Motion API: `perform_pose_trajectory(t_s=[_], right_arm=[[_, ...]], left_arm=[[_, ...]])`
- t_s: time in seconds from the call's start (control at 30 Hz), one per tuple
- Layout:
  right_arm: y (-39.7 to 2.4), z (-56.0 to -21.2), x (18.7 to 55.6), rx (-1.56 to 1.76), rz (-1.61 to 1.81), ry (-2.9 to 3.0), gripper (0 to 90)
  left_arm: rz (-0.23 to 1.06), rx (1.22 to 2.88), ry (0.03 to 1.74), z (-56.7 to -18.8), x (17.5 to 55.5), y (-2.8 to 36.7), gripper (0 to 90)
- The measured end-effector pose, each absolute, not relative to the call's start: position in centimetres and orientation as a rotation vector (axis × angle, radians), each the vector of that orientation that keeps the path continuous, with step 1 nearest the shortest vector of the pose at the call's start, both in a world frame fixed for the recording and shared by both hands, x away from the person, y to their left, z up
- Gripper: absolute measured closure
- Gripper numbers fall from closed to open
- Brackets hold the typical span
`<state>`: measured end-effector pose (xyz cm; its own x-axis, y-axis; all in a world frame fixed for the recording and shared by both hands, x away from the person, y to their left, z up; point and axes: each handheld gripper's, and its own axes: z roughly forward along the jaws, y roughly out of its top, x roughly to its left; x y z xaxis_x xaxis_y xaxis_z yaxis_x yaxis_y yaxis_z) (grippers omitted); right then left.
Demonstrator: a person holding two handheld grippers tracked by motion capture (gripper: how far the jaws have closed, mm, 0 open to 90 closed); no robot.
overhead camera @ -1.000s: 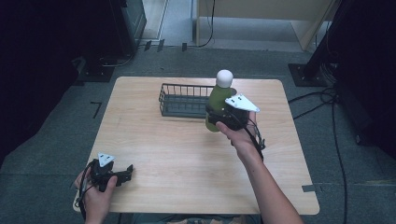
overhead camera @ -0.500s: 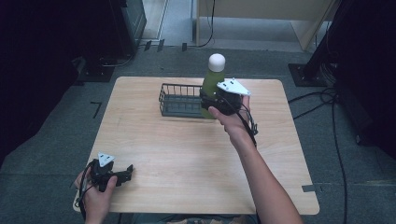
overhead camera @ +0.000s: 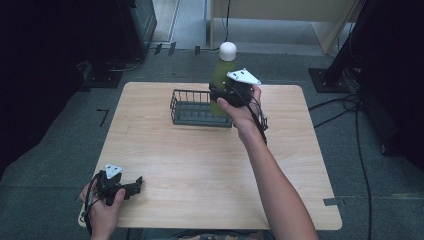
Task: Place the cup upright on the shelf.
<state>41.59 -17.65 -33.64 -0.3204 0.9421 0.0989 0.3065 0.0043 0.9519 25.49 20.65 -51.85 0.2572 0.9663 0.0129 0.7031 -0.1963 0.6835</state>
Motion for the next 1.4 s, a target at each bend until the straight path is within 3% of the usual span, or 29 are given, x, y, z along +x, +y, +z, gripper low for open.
perform_pose_trajectory(t_s=[0.53,1.4], right_arm=[[-17.2,-35.2,45.7,1.323,1.261,1.63,20.6],[-17.4,-39.2,46.8,1.352,1.194,1.679,20.6]], left_arm=[[0.611,1.973,1.508,-51.8,25.5,20.7,0.0],[0.61,1.973,1.509,-51.8,25.5,20.6,0.0]])
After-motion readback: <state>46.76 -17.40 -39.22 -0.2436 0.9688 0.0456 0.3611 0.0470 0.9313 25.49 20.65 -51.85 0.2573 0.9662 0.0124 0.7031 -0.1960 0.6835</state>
